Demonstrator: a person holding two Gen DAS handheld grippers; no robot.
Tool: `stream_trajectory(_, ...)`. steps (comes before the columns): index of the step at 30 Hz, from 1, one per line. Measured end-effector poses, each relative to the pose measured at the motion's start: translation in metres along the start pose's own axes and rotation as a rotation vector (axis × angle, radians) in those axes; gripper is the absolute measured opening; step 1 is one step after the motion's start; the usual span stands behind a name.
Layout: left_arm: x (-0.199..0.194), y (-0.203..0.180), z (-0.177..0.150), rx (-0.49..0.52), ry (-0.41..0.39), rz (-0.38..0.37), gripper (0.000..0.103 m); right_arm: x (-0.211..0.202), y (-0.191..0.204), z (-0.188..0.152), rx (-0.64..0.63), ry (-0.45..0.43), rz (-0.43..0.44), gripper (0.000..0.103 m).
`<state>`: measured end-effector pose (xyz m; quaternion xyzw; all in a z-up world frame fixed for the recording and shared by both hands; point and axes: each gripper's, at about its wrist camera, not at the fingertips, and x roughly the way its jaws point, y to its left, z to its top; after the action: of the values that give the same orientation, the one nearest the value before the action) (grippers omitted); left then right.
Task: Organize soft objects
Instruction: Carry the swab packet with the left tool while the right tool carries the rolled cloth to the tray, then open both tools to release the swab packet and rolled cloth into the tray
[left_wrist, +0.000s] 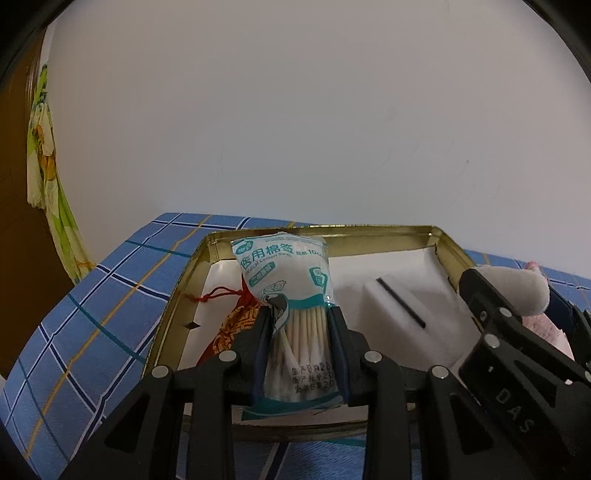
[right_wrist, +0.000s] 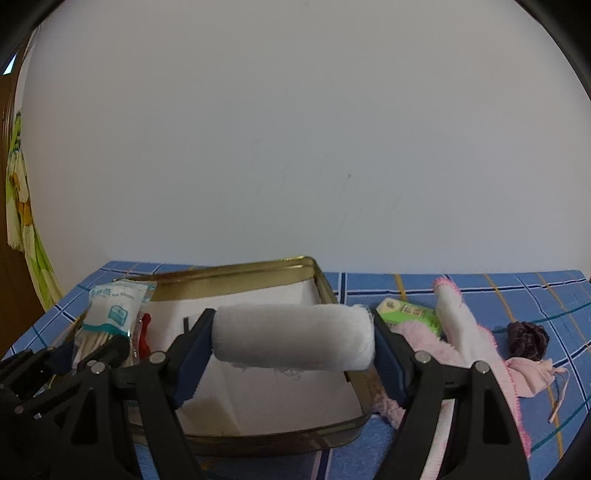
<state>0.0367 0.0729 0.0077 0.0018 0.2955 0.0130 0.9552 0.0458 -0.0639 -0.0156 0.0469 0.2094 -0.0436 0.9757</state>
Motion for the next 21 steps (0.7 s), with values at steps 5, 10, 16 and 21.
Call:
stream_trajectory(5,0.011,-0.003,-0.003,0.008,0.035,0.019,0.033,0.007,-0.003,0.001,-0.001,0.020,0.016,0.079)
stream_trajectory(10,0.017,-0.003,-0.003,0.004,0.051,0.037,0.033,0.007,0.006,0.001,-0.036,0.013,0.032,0.079)
stream_trajectory(16,0.018,0.000,-0.004,0.002,0.064,0.050,0.033,0.013,0.009,-0.001,-0.039,0.030,0.060,0.080)
stream_trajectory(21,0.019,0.004,-0.004,-0.025,0.080,0.041,0.037,0.009,0.010,-0.001,-0.035,0.023,0.065,0.088)
